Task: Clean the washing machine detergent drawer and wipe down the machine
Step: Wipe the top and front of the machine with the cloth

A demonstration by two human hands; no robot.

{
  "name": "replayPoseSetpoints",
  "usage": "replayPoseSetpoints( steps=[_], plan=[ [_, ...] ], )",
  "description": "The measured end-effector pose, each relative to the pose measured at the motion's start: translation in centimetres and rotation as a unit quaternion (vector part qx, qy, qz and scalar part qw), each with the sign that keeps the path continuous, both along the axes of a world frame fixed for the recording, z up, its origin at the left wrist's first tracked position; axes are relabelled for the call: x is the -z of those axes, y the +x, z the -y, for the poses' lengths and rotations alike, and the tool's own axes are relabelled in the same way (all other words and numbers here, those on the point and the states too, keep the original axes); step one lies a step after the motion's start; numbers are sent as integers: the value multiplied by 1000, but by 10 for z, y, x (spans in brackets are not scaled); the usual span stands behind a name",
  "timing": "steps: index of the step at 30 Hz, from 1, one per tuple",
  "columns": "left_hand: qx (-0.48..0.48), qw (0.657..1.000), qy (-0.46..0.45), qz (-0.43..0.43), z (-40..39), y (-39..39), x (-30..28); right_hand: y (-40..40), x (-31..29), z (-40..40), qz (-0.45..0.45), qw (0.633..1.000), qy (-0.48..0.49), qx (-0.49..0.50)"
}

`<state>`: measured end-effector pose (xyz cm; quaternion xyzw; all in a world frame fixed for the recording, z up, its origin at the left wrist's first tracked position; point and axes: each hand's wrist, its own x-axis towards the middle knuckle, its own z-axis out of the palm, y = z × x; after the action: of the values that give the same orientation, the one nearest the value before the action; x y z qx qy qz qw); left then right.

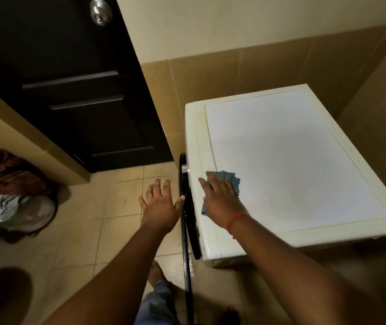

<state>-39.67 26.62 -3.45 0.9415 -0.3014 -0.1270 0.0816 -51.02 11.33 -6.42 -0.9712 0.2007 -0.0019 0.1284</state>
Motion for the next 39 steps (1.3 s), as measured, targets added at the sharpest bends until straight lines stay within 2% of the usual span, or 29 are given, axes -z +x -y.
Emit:
replayPoseSetpoints(
  steps=[3, 7, 14, 22, 28, 32, 36, 39],
  plan=[
    [-23, 1000, 14, 0, -19, 5, 0, -39, 3, -25, -5, 998, -47, -29],
    [-40, 999, 18, 6, -22, 11, -1, -87, 9, -52, -9, 996, -40, -78],
    [11, 1000, 22, 2, -7, -4, -1, -33, 1, -36, -32, 996, -61, -59],
    [4, 1000, 17, 2, 6, -4, -7, -94, 8, -66, -34, 997, -37, -66],
    [27, 999, 19, -1, 10, -18, -8, -46, 3, -57, -35, 997, -42, -45],
    [55, 998, 16, 11, 14, -19, -6, -70, 2, -55, -42, 996, -54, -57],
    [50, 999, 10, 2, 19, -22, -4, -124, 6, -14, -46, 996, -71, 33],
    [67, 998, 9, 6, 21, -28, -6, -135, 8, 1, -54, 988, -89, 115]
  ],
)
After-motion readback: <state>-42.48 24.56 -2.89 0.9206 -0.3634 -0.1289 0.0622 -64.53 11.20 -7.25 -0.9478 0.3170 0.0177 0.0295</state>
